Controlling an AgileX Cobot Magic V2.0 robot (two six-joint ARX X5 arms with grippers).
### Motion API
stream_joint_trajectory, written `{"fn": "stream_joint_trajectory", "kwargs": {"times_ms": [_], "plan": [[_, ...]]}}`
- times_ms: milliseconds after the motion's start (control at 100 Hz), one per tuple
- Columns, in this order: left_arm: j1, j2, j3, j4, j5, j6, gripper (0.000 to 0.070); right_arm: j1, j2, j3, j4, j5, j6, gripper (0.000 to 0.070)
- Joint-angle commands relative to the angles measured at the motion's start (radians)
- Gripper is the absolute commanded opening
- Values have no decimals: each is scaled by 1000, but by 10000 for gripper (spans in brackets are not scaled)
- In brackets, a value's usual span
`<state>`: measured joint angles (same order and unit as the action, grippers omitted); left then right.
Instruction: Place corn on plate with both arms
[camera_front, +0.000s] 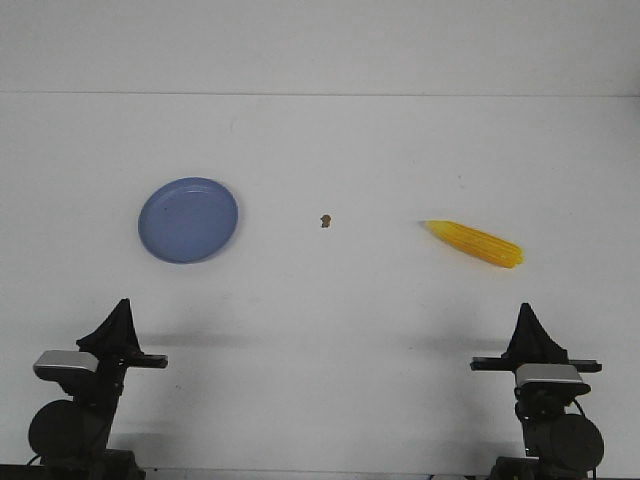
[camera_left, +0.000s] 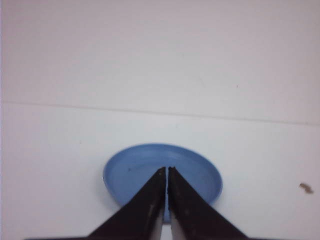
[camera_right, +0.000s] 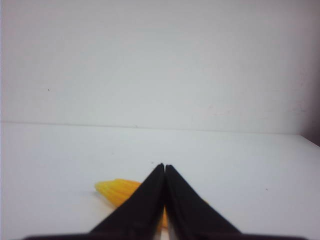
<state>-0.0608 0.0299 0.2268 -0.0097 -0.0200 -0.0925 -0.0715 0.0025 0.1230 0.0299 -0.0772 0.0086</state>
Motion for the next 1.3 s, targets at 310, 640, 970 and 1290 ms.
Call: {"fn": "stream_joint_trajectory", "kwargs": {"times_ms": [310, 640, 970, 1290], "plan": [[3, 345, 499, -394, 1, -6, 12, 0, 213, 437, -406, 3, 30, 0], [2, 712, 819, -695, 1, -6, 12, 0, 549, 727, -706, -2, 29, 0], [2, 804, 856, -721, 1, -6, 12, 0, 627, 761, -719, -4, 30, 0], [2, 792, 856, -721, 1, -7, 180, 0, 626, 761, -727, -3, 30, 537]]}}
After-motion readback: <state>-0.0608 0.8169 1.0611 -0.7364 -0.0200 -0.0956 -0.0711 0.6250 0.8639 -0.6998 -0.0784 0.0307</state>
